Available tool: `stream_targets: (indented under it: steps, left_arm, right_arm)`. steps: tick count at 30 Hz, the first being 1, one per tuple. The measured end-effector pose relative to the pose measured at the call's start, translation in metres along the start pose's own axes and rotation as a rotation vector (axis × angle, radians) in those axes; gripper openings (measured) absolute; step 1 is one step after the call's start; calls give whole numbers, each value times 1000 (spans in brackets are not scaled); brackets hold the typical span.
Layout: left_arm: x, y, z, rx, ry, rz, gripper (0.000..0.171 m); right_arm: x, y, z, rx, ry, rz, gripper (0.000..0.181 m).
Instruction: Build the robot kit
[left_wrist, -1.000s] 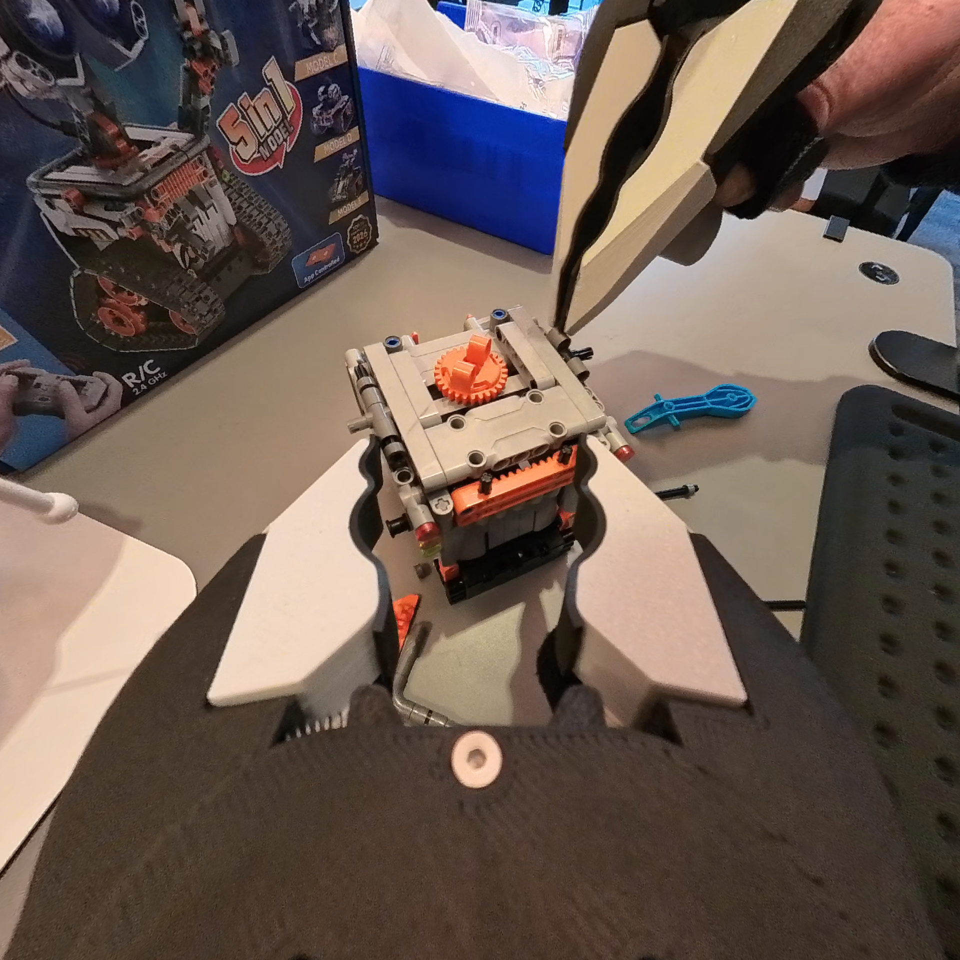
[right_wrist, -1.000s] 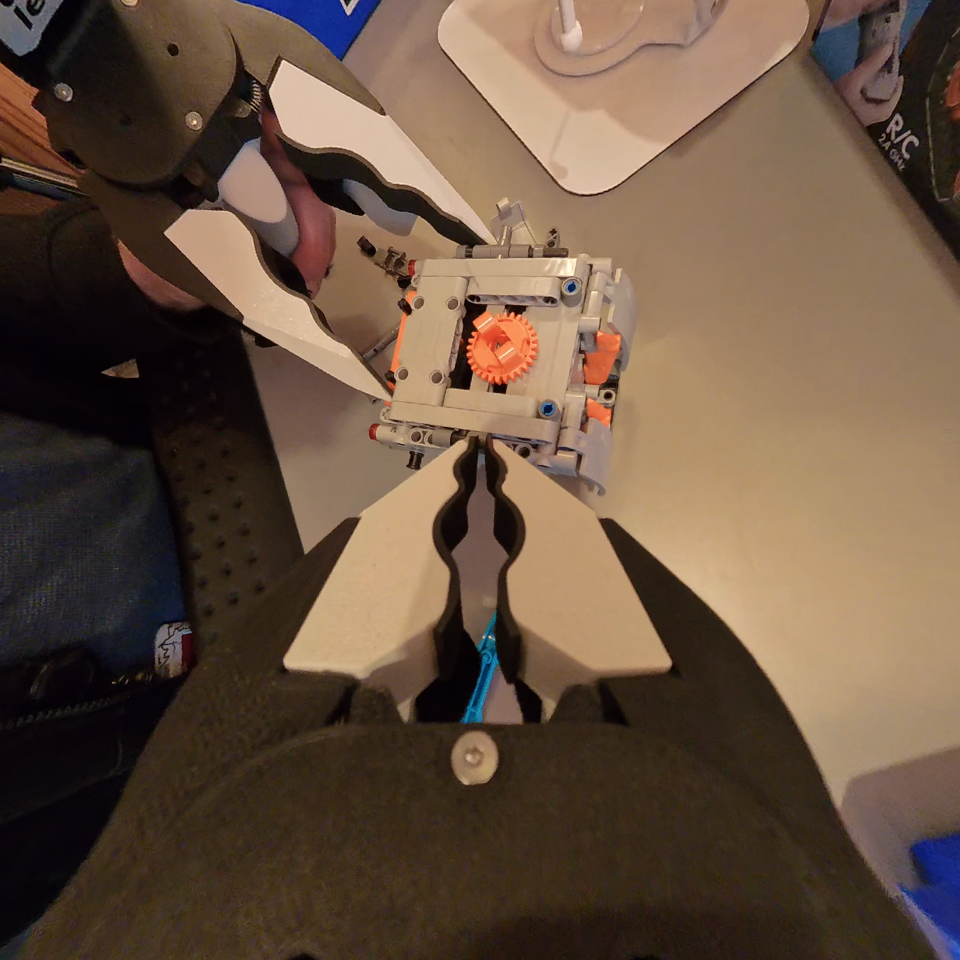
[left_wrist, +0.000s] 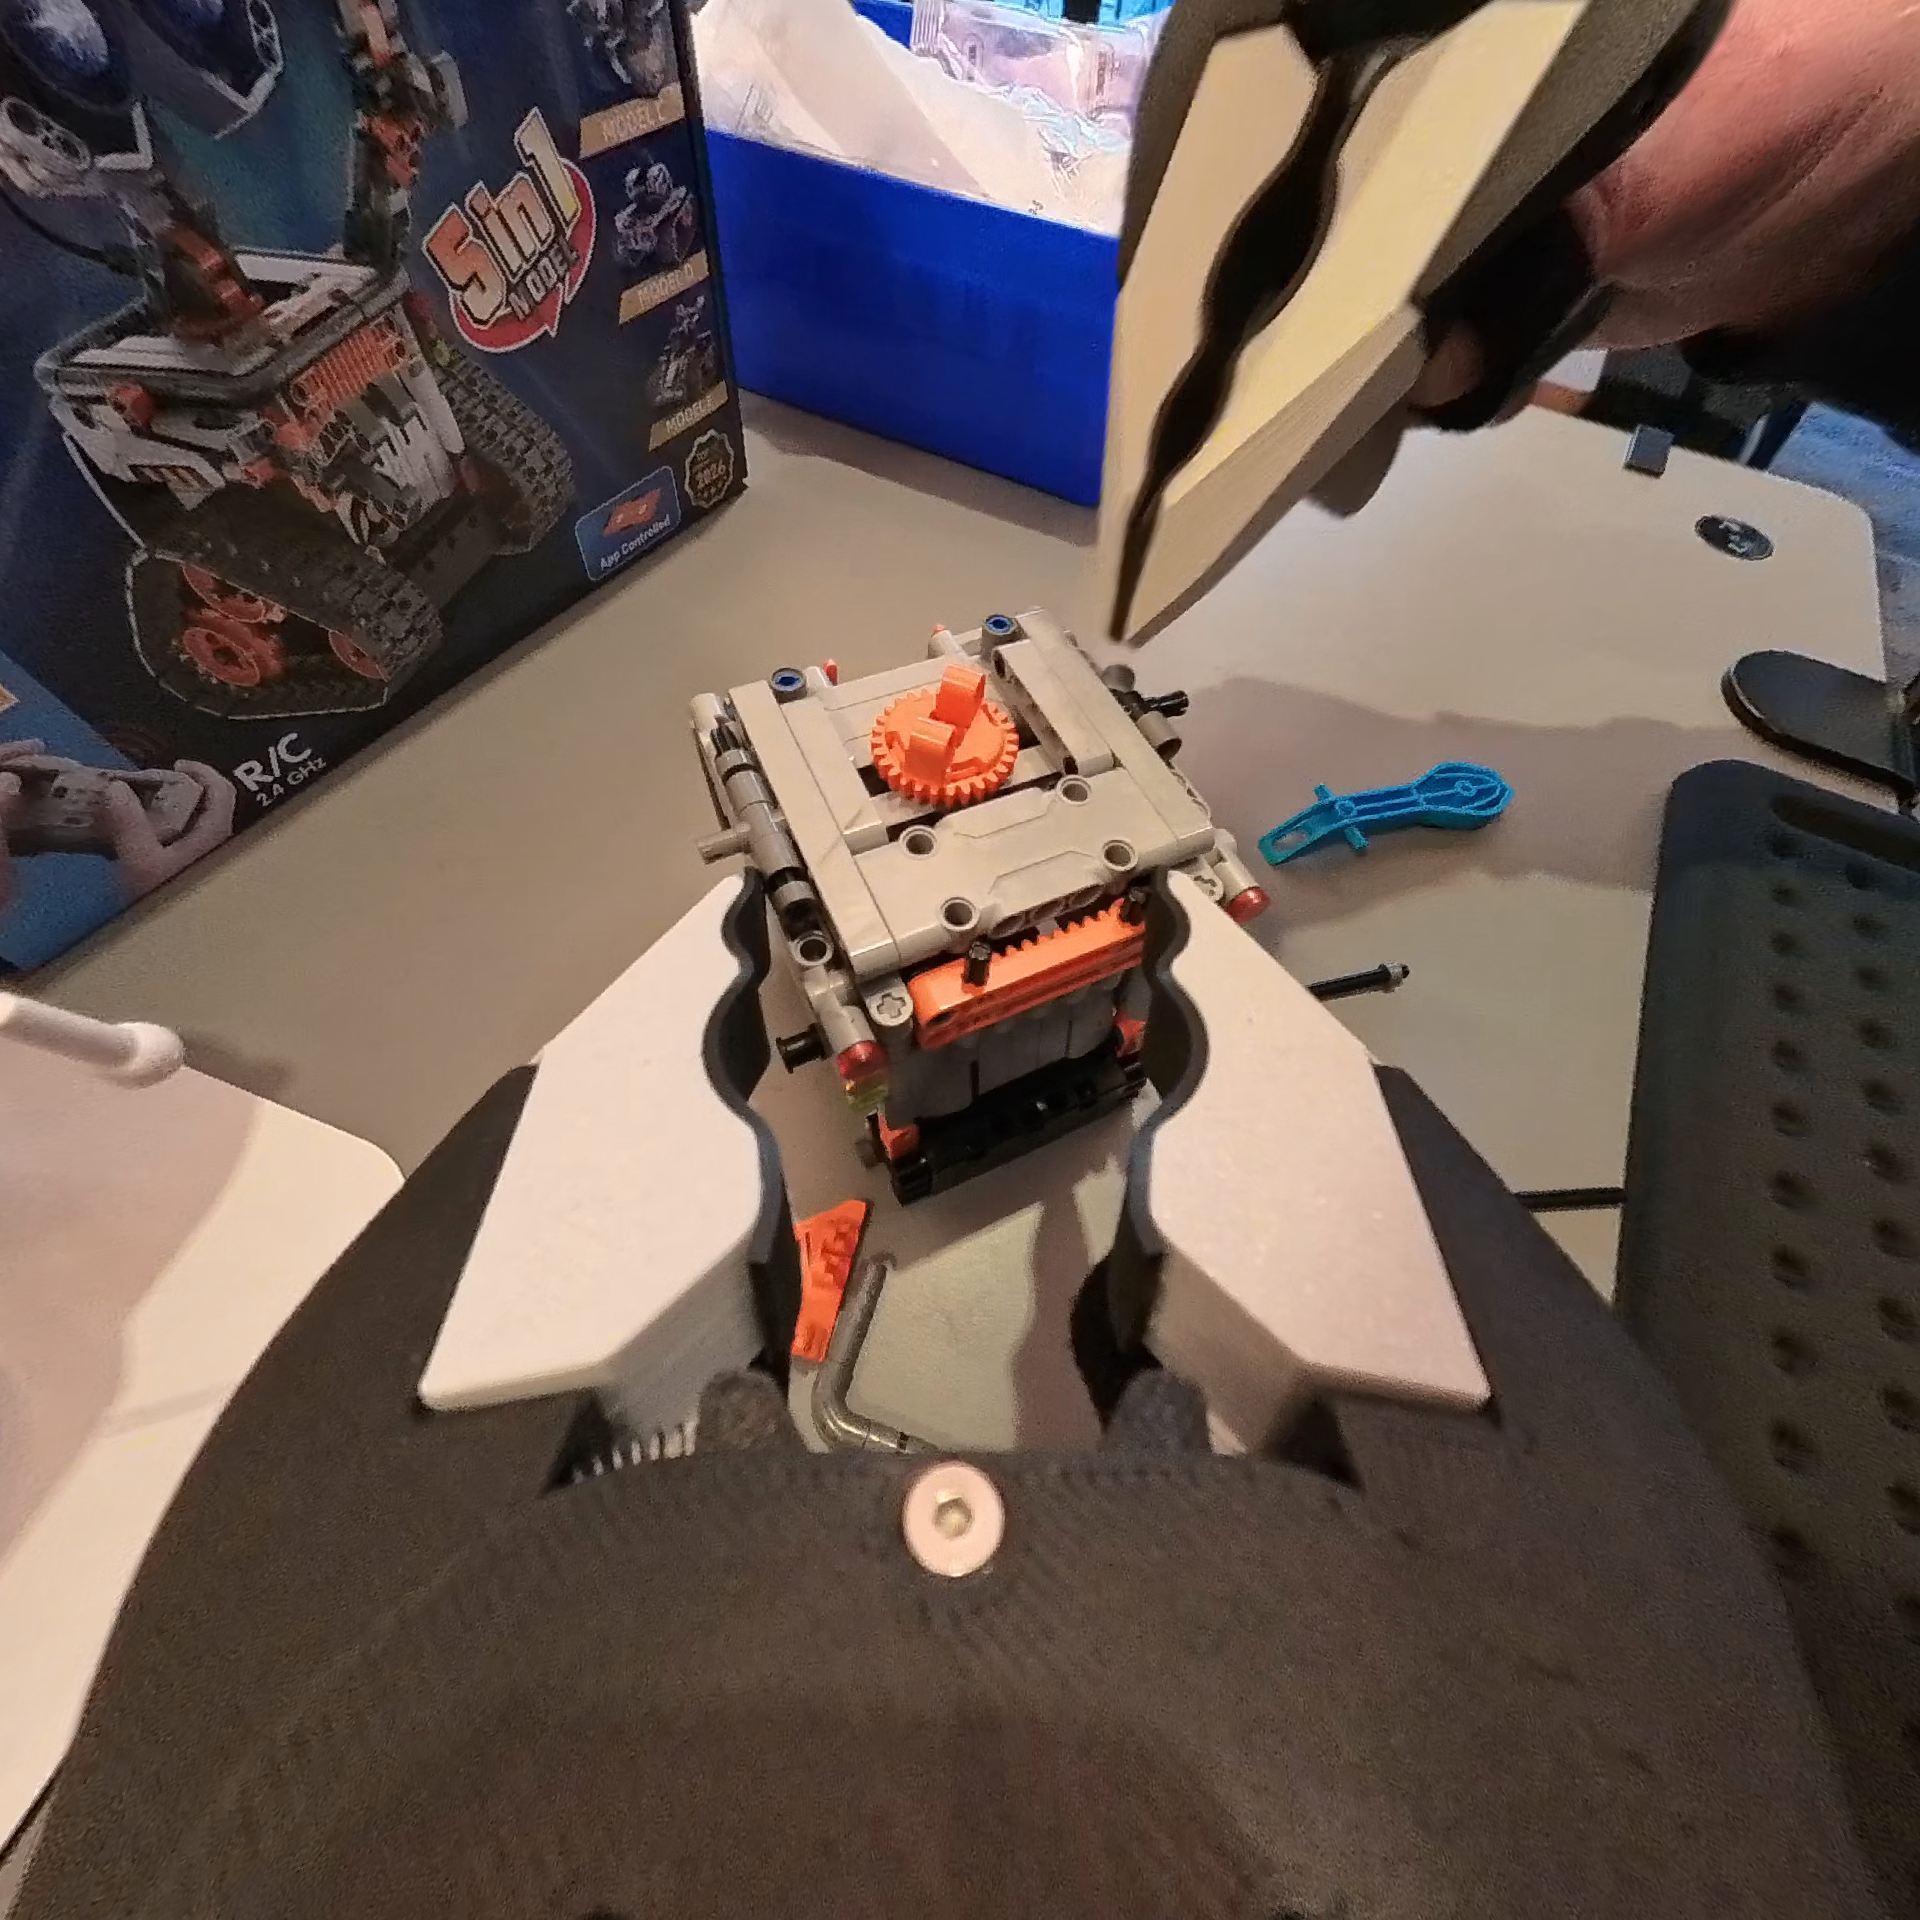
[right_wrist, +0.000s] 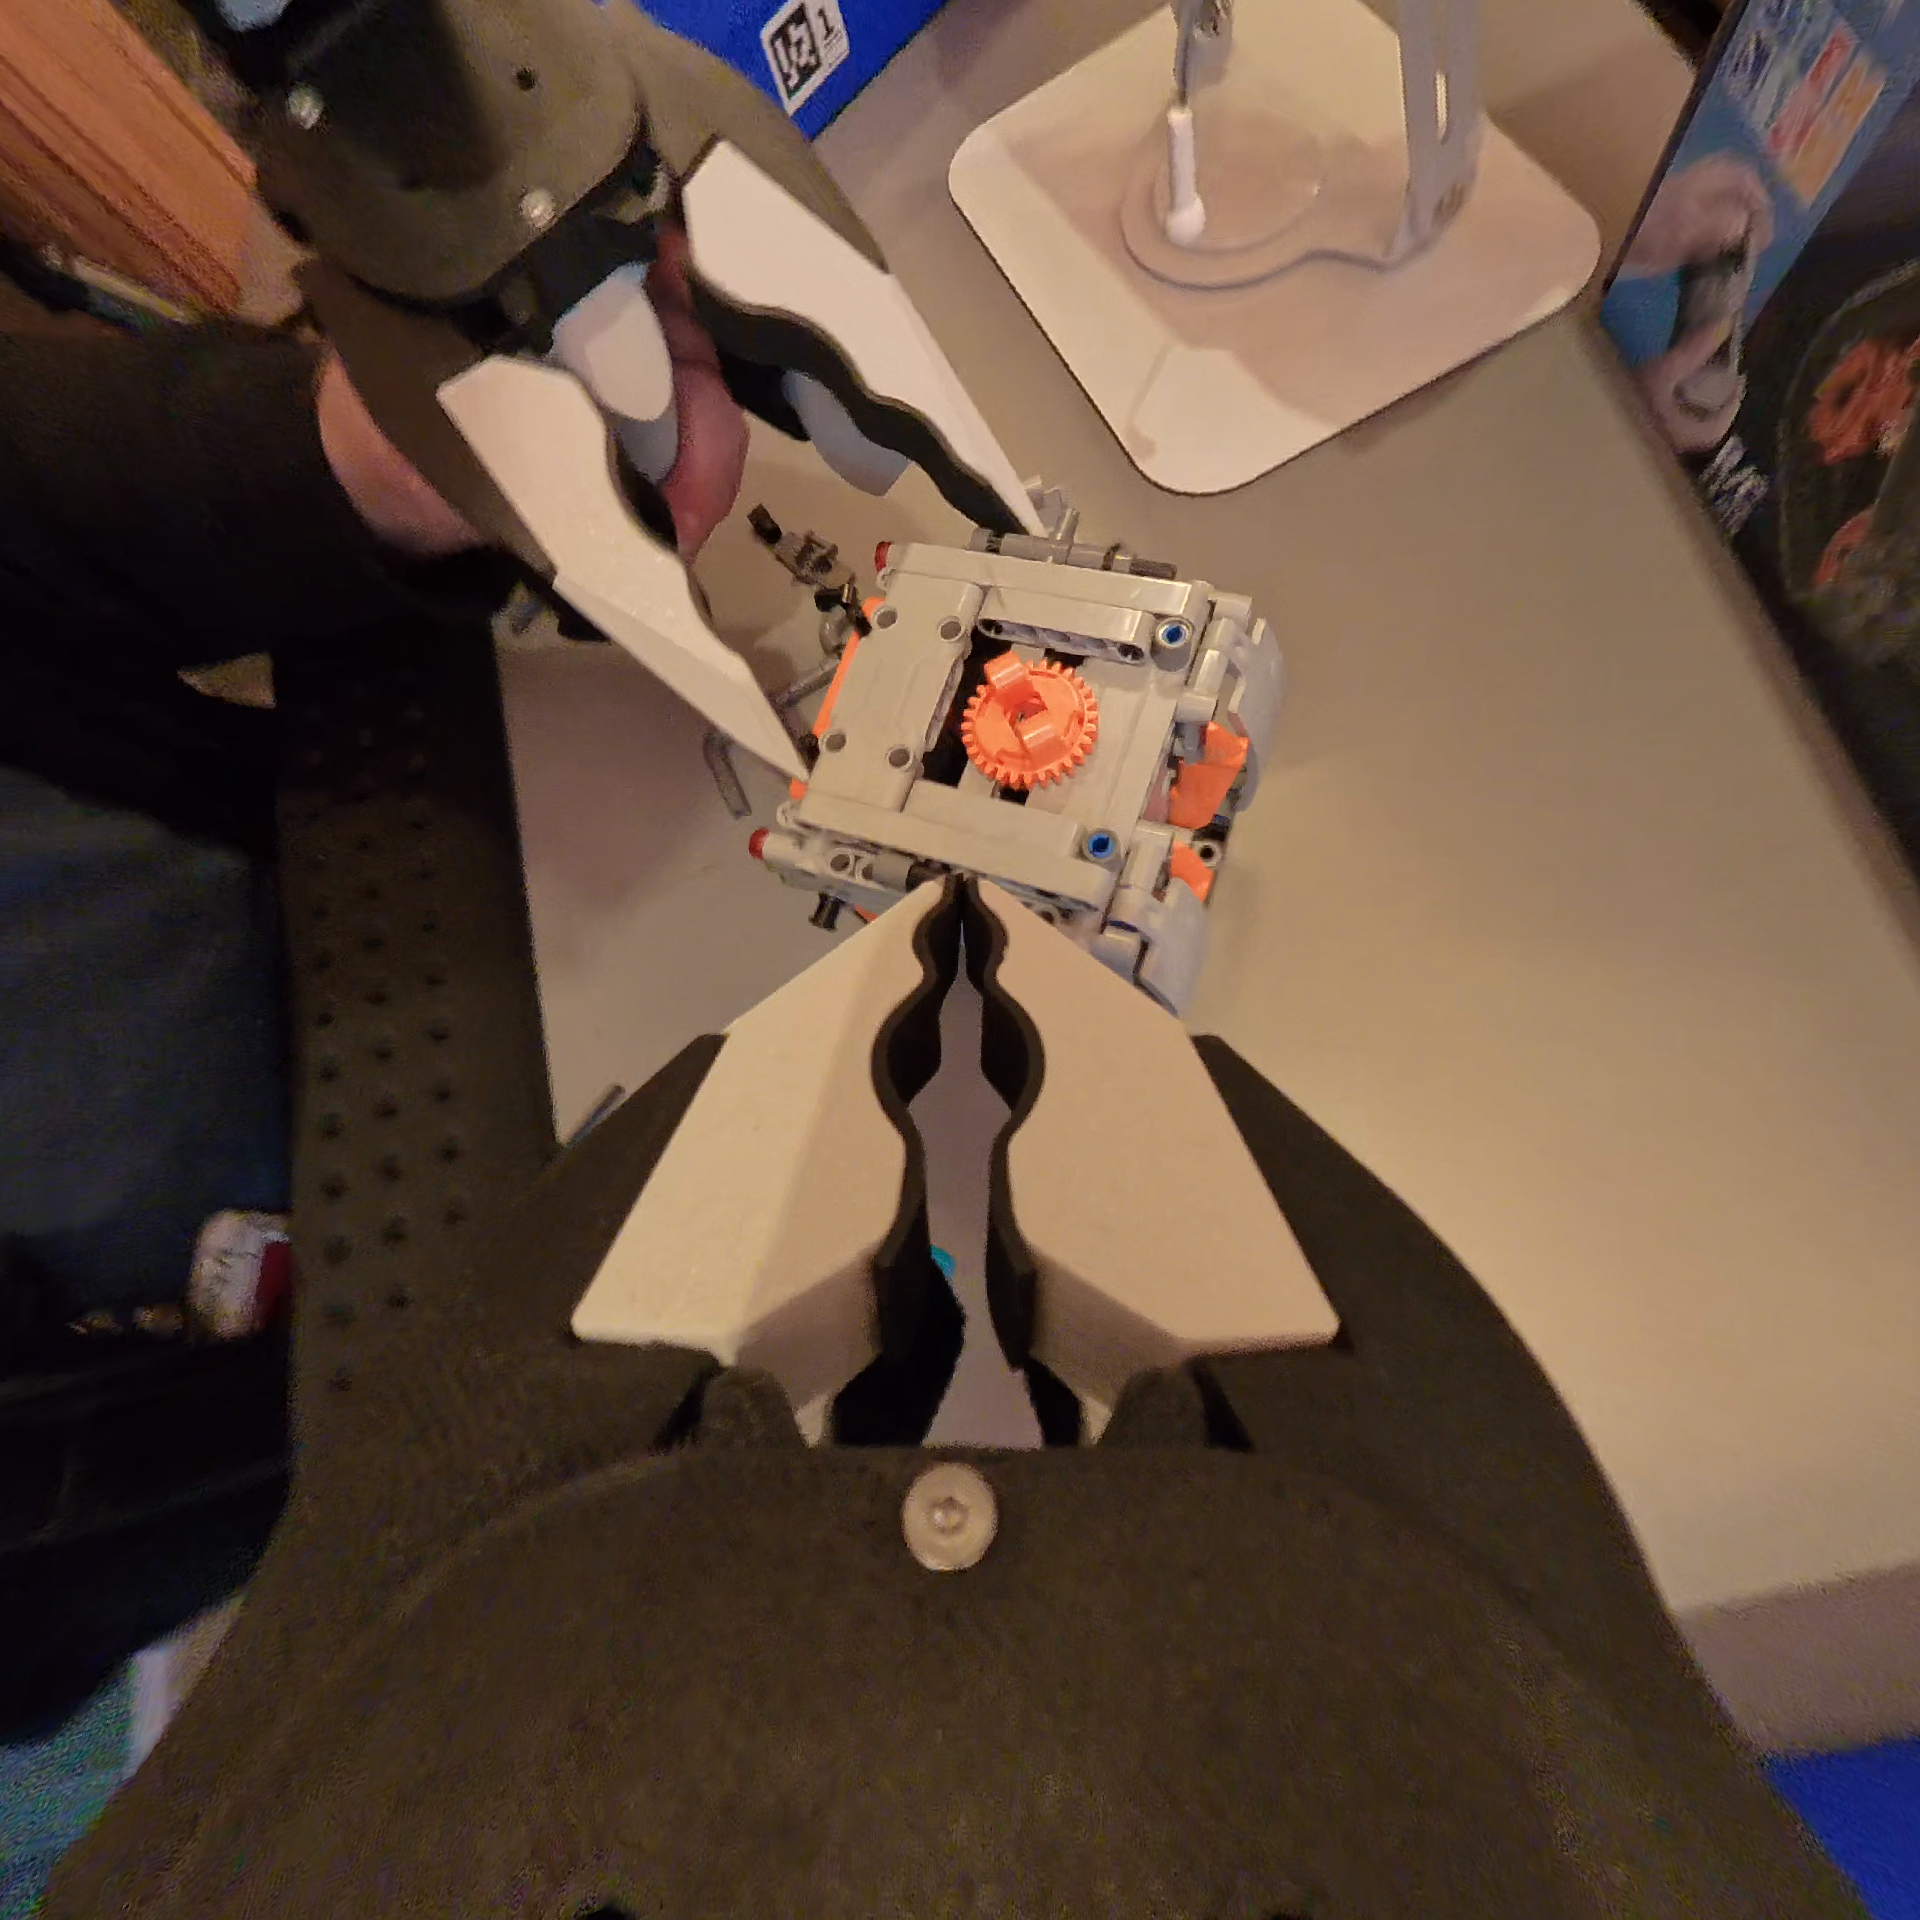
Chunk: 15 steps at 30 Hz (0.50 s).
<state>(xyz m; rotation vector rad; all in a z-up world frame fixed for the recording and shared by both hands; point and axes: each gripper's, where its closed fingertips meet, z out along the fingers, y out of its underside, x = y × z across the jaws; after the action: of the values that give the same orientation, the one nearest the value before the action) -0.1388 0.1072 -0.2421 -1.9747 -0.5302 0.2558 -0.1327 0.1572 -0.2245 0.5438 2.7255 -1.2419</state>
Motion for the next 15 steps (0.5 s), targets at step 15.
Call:
stream_targets:
  steps: [15]
  left_arm:
    - [-2,1,0,-34,109,22,71]
  right_arm:
    - [2,2,10,-133,-36,-498,20]
